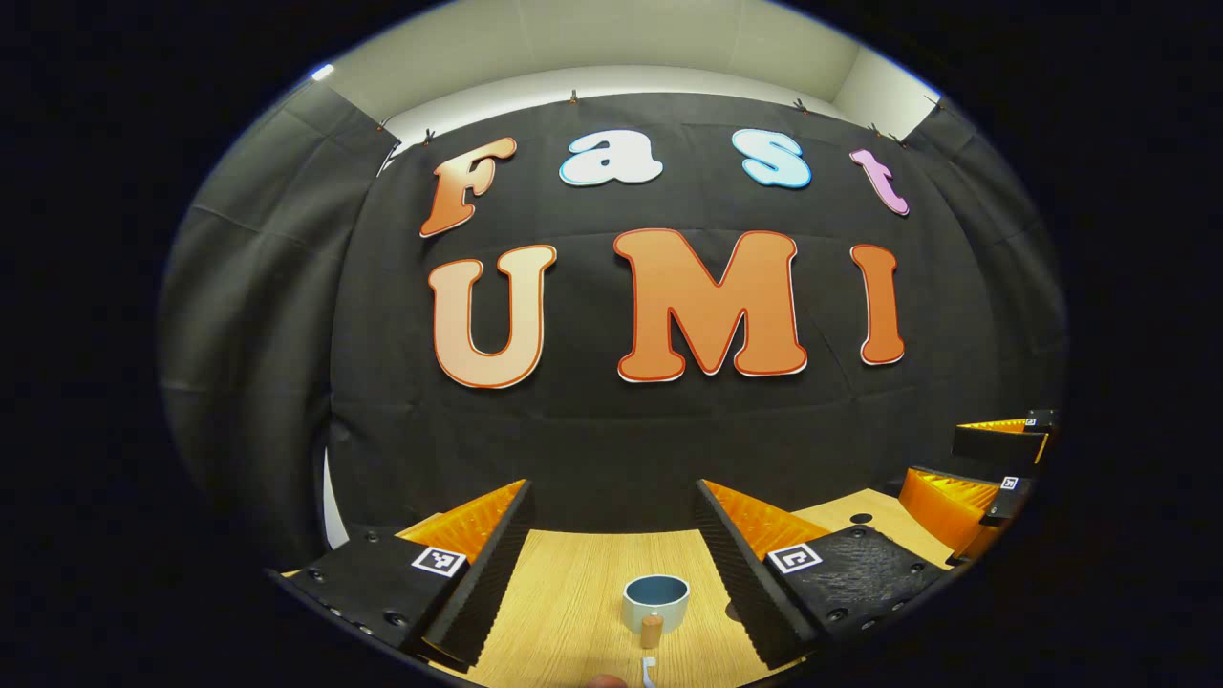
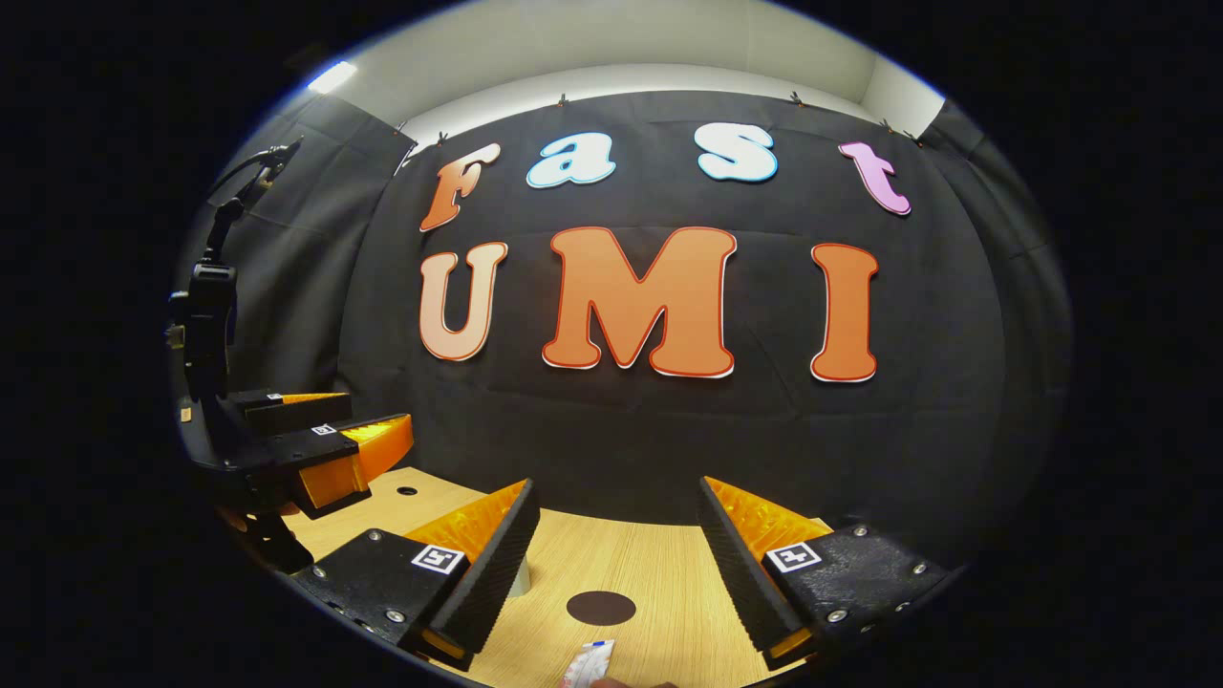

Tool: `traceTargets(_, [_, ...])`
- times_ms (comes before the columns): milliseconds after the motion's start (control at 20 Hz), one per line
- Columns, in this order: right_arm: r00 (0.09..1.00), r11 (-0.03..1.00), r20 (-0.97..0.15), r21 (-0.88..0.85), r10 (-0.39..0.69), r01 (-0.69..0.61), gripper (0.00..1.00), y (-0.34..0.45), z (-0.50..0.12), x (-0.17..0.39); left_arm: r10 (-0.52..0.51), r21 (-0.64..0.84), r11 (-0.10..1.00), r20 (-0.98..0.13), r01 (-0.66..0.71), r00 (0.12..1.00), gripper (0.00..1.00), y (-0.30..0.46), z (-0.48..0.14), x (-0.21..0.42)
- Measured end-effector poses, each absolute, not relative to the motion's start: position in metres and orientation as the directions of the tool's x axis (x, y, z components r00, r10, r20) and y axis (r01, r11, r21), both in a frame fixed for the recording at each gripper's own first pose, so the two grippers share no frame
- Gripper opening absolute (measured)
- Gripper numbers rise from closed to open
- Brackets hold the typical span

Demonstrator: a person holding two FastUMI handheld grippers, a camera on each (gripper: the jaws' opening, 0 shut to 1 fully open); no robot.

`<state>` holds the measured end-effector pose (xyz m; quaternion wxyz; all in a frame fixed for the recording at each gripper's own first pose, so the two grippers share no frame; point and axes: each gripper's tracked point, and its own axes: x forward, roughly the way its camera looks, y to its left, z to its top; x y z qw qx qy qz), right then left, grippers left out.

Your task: Put the toothbrush and toothpaste on the desktop into the cup, then pick up the cup and place it on the coaster on the desktop.

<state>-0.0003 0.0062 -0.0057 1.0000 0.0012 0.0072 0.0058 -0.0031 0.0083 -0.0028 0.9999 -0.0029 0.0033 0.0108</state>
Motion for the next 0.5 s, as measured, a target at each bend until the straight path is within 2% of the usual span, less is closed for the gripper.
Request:
traceTargets(200, [0.998, 1.0, -0.055, 0.025, 0.017, -0.016, 0.99, 0.005, -0.018, -0.002, 0.027, -0.027, 0.999, -0.027, -0.028, 0.999, 1.0, 0.006, -0.009, -0.005])
traceTargets(500, [0.992, 0.997, -0.12, 0.077, 0.023, -0.014, 0.99, 0.002, -0.039, -0.004, 0.008, -0.049, 0.999, -0.143, -0.015, 0.99, 0.99, 0.001, -0.042, -0.005])
